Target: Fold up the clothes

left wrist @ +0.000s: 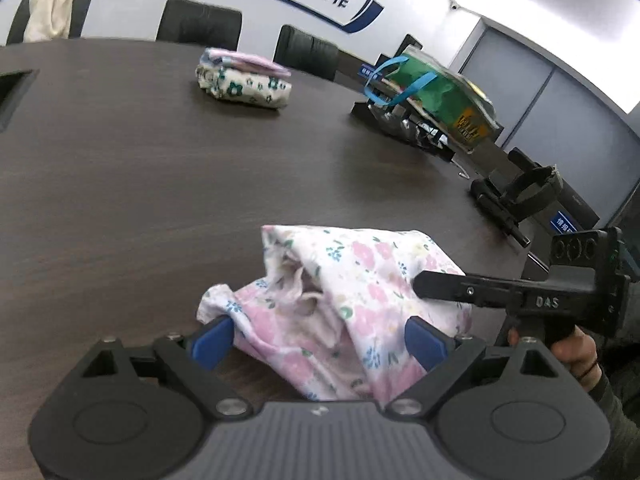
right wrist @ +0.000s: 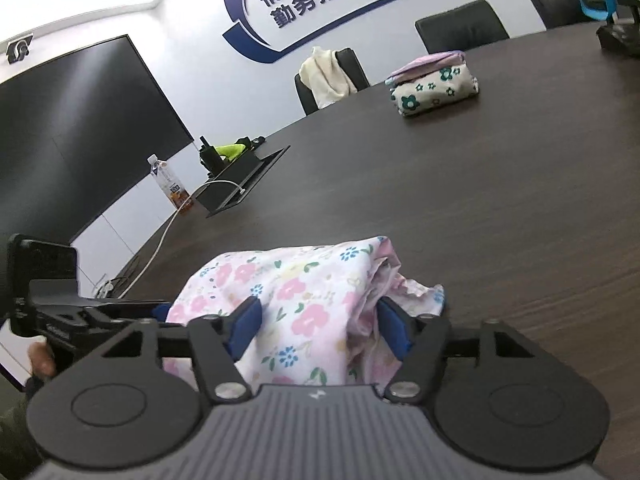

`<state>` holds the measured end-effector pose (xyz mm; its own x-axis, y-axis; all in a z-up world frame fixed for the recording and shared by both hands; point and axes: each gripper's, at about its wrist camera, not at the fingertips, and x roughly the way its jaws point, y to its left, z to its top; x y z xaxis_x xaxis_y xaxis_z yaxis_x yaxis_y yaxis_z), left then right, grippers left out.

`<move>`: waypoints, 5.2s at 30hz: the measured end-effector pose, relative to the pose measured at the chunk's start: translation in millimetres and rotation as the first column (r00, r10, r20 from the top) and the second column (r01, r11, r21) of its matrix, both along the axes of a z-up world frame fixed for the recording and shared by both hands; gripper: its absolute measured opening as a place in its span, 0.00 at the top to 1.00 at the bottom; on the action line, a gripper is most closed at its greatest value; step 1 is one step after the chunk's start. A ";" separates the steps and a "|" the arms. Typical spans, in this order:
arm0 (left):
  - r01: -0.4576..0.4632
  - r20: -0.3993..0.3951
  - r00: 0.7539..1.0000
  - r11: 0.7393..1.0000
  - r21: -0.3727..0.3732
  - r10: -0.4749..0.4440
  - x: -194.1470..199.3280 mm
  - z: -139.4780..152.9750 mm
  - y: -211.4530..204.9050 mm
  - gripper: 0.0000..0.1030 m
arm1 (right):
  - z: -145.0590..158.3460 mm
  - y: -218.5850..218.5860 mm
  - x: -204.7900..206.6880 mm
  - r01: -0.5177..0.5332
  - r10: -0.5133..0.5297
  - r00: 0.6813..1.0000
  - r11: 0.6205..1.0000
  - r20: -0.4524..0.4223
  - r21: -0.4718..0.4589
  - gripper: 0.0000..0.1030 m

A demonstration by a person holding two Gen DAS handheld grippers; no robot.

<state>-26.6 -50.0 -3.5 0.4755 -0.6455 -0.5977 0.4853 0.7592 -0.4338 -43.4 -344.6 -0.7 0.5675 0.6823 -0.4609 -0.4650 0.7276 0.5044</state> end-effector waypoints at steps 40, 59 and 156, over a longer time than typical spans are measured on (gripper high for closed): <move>-0.132 -0.117 0.986 0.983 -0.127 0.117 5.7 -8.9 -2.7 0.79 | -4.1 -0.6 -11.0 0.089 -0.085 0.994 0.994 -0.070 0.058 0.82; -0.239 -0.020 0.971 0.969 -0.067 0.238 -22.7 -4.0 -10.2 0.95 | -3.9 12.4 -31.1 0.172 -0.170 0.985 0.984 0.030 -0.040 0.80; -0.441 0.320 0.856 0.897 0.043 0.405 448.1 54.2 -157.9 0.89 | 60.9 69.2 470.7 0.254 -0.138 0.910 0.930 0.390 -0.265 0.91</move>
<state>421.6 -207.9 50.7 0.8525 -0.2796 -0.4417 0.1979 0.9546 -0.2225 427.3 -275.4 60.2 0.8407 0.3994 -0.3657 -0.4028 0.9125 0.0705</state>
